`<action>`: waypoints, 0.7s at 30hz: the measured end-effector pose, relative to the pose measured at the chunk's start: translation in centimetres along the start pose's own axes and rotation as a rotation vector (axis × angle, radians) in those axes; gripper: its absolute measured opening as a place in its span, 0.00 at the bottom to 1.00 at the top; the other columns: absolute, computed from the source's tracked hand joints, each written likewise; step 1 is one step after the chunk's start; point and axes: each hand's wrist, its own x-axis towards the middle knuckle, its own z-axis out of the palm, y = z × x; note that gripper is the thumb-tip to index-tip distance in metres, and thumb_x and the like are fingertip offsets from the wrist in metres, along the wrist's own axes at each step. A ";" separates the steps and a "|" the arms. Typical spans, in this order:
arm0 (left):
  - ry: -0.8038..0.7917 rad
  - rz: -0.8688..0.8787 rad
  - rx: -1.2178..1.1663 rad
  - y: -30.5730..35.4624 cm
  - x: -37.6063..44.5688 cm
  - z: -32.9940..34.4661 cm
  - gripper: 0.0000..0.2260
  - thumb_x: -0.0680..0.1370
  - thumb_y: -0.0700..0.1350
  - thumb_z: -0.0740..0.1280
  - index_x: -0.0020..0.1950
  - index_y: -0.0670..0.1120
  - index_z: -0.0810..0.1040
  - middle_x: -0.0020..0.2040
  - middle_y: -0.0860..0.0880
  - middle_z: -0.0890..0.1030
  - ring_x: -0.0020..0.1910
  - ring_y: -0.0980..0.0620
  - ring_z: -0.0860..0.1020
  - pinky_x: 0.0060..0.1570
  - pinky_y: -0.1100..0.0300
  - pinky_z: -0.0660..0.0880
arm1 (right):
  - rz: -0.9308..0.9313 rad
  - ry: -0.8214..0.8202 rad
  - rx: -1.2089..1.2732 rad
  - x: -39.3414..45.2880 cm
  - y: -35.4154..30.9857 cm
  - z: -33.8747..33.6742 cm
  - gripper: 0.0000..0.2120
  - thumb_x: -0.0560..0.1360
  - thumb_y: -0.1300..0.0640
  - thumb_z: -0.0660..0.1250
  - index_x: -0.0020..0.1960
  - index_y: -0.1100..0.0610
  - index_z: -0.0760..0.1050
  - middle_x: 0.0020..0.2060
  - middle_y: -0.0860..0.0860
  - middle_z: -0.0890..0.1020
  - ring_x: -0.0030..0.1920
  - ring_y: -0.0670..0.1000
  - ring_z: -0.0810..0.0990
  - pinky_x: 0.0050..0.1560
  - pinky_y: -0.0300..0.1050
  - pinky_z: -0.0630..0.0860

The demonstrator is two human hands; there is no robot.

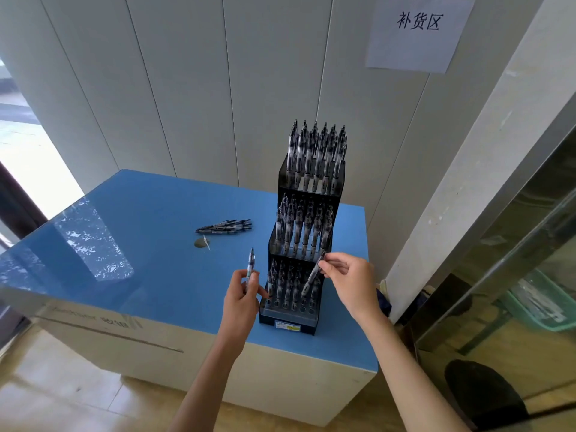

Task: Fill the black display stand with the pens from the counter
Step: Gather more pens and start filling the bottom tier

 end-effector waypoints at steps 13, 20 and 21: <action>0.010 0.041 0.058 -0.3 0.1 -1.2 0.09 0.85 0.54 0.60 0.54 0.50 0.75 0.36 0.50 0.74 0.30 0.54 0.64 0.32 0.56 0.64 | -0.087 -0.033 -0.204 -1.4 1.4 2.1 0.11 0.74 0.60 0.75 0.56 0.60 0.85 0.43 0.50 0.88 0.41 0.40 0.82 0.47 0.22 0.73; -0.003 0.052 0.071 -0.5 0.2 -1.4 0.10 0.85 0.55 0.60 0.55 0.51 0.77 0.36 0.50 0.74 0.31 0.54 0.66 0.35 0.55 0.66 | -0.066 -0.101 -0.237 -2.0 2.2 2.9 0.11 0.74 0.60 0.75 0.57 0.60 0.84 0.45 0.52 0.87 0.43 0.44 0.84 0.53 0.37 0.80; -0.006 0.047 0.068 -0.5 0.1 -1.3 0.10 0.84 0.55 0.61 0.54 0.50 0.77 0.37 0.50 0.74 0.31 0.56 0.66 0.36 0.56 0.67 | -0.063 -0.114 -0.246 -2.1 2.4 3.1 0.12 0.74 0.60 0.75 0.57 0.60 0.84 0.45 0.53 0.87 0.43 0.45 0.83 0.53 0.38 0.80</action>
